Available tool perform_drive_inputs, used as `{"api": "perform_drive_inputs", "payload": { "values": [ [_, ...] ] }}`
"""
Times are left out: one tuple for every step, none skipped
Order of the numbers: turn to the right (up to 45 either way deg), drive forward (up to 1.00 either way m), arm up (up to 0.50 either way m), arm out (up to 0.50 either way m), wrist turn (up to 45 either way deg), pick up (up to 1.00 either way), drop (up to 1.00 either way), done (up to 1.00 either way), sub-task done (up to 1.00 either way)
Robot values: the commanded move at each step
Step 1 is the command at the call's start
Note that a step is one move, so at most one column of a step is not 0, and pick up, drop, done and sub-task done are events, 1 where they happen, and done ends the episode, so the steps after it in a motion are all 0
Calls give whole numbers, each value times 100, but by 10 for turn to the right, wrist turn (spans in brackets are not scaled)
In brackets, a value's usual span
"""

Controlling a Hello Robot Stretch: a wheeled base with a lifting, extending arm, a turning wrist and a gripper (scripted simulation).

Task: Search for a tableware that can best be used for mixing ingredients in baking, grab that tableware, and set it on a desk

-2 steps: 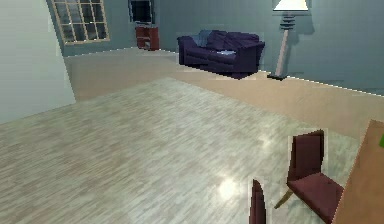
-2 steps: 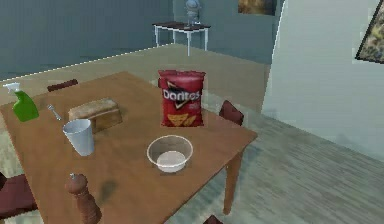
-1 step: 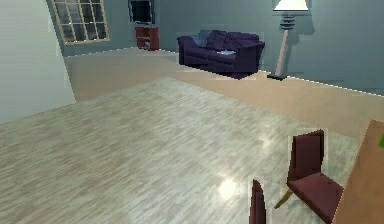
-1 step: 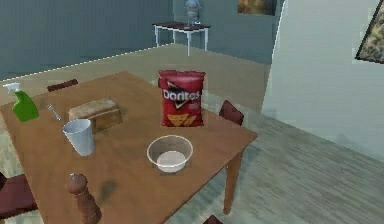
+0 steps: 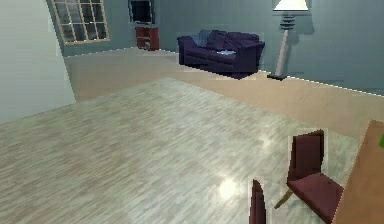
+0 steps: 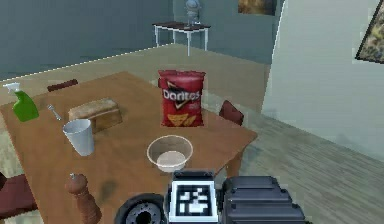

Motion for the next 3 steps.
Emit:
{"api": "perform_drive_inputs", "payload": {
  "values": [
    [0, 0, 0, 30, 0, 0, 0, 0, 0],
    [0, 0, 0, 0, 450, 0, 0, 0, 0],
    [0, 0, 0, 0, 450, 0, 0, 0, 0]
  ]
}}
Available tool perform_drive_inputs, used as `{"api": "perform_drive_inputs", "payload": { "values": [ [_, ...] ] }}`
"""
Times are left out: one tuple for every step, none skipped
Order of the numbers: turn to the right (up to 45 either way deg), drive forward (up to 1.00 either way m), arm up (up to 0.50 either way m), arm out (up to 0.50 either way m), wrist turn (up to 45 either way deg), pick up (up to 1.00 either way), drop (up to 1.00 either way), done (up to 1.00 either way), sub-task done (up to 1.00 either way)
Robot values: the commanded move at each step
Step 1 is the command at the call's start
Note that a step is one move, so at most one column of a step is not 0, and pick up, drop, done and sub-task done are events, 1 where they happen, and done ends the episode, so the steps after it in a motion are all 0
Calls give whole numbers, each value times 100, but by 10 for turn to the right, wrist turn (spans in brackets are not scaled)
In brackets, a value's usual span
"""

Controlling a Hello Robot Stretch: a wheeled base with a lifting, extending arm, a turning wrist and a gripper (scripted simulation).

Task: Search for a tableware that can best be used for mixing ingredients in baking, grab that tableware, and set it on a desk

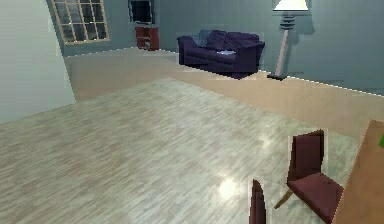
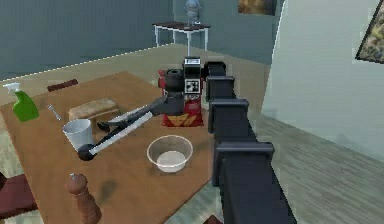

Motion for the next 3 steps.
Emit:
{"api": "perform_drive_inputs", "payload": {
  "values": [
    [0, 0, 0, 0, 450, 0, 0, 0, 0],
    [0, 0, 0, 0, 330, 0, 0, 0, 0],
    [0, 0, -26, 0, 0, 0, 0, 0, 0]
  ]
}}
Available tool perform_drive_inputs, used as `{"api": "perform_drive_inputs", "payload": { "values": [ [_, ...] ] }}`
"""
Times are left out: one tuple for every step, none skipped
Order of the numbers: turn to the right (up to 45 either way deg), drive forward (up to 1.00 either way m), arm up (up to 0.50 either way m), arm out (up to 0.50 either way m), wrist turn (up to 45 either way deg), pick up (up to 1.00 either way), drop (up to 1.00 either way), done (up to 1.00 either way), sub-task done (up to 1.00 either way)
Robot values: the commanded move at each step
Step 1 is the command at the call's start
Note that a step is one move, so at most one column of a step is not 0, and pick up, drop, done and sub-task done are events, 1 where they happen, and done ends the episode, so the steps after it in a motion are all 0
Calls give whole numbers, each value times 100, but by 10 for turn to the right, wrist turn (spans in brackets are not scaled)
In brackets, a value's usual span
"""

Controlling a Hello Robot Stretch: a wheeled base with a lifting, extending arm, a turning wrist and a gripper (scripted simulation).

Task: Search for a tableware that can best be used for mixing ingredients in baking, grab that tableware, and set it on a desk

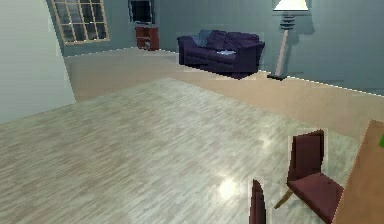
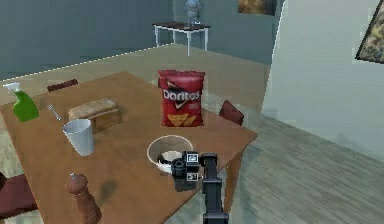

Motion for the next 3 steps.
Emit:
{"api": "perform_drive_inputs", "payload": {
  "values": [
    [0, 0, 0, 0, 0, 100, 0, 0, 0],
    [0, 0, 10, 0, 0, 0, 0, 0, 0],
    [0, 0, 16, 0, 0, 0, 0, 0, 0]
  ]
}}
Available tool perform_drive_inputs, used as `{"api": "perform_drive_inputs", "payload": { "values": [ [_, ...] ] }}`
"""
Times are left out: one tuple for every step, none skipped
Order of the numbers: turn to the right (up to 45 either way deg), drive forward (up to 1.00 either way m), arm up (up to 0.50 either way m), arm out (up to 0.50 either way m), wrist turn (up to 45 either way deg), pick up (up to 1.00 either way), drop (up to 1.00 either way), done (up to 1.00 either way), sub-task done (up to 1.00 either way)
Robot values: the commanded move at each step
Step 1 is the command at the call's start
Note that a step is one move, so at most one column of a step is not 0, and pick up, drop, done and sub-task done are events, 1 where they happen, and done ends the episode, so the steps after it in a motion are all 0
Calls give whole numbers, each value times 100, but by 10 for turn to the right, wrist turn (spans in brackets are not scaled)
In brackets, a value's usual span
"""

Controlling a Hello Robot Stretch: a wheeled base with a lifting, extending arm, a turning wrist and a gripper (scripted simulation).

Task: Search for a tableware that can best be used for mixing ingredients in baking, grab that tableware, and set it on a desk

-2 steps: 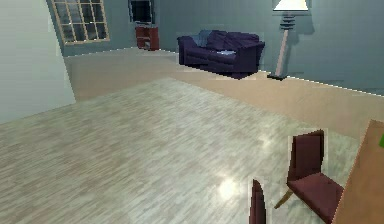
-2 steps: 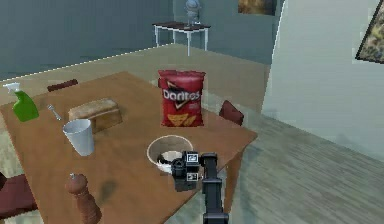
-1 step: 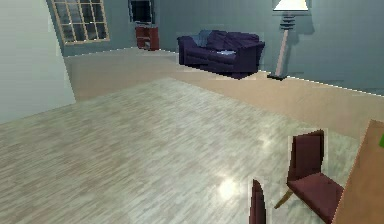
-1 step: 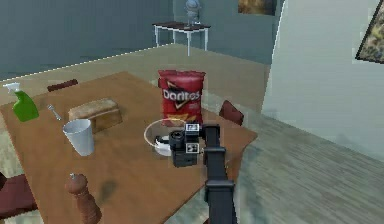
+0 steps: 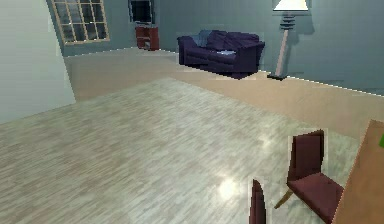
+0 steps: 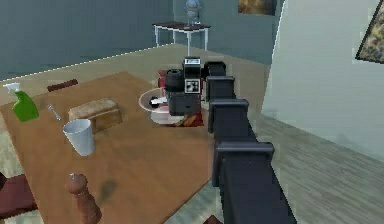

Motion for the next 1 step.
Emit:
{"api": "perform_drive_inputs", "payload": {
  "values": [
    [0, 0, 0, 0, -450, 0, 0, 0, 0]
  ]
}}
